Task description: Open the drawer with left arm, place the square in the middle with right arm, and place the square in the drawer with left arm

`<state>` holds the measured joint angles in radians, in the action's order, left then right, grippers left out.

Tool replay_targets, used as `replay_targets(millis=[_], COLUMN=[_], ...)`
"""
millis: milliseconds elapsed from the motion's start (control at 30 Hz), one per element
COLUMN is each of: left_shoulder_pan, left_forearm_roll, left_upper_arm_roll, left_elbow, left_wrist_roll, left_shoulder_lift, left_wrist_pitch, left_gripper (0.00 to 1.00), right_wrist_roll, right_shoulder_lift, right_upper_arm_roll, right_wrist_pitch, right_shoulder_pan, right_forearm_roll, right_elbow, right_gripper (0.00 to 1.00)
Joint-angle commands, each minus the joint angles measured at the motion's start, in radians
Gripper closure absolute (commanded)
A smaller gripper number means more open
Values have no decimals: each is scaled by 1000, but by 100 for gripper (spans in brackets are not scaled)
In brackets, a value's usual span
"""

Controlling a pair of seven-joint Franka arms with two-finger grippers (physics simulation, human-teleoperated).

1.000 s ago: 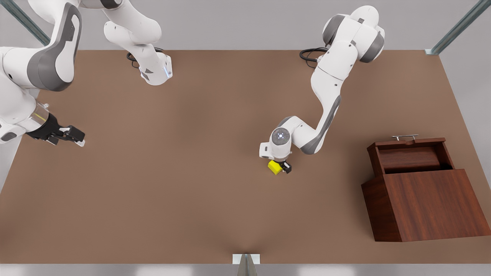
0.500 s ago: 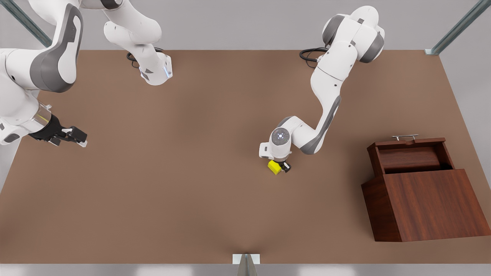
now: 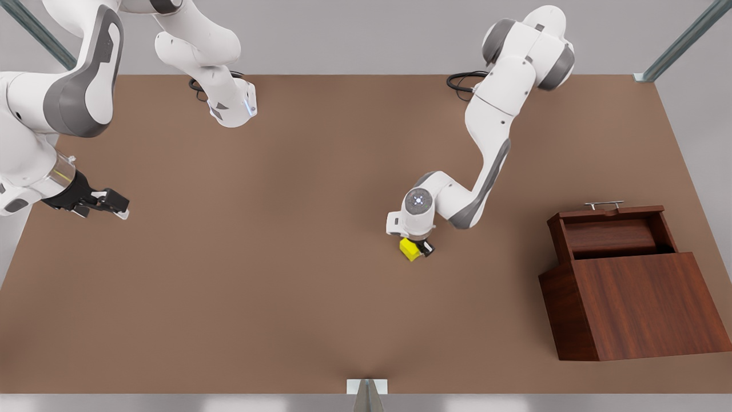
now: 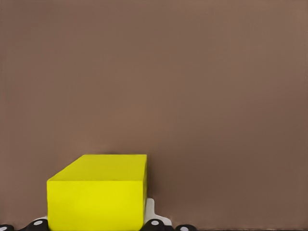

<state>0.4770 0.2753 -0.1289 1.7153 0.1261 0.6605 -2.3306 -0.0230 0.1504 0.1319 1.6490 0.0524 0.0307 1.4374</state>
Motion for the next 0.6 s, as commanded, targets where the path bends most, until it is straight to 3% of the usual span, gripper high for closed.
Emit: replay_targets(millis=[0,367,567], left_shoulder_pan=[0,-14,-14], left_forearm_roll=[-7,-74,-220], left_upper_arm_roll=[0,17,213], left_elbow=[1,-26,-92], left_wrist_roll=[-2,30,357], left_shoulder_lift=[-7,-236,-288], left_wrist_pitch=[4,286,433], left_gripper=[30,28,28], right_wrist_roll=[0,0,0], right_shoulder_lift=[0,0,3], right_upper_arm_roll=[0,-1,-1], right_wrist_pitch=[0,0,0], right_shoulder_pan=[0,0,3], right_forearm_roll=[0,-2,-2], right_elbow=[0,0,0], right_gripper=[0,0,0])
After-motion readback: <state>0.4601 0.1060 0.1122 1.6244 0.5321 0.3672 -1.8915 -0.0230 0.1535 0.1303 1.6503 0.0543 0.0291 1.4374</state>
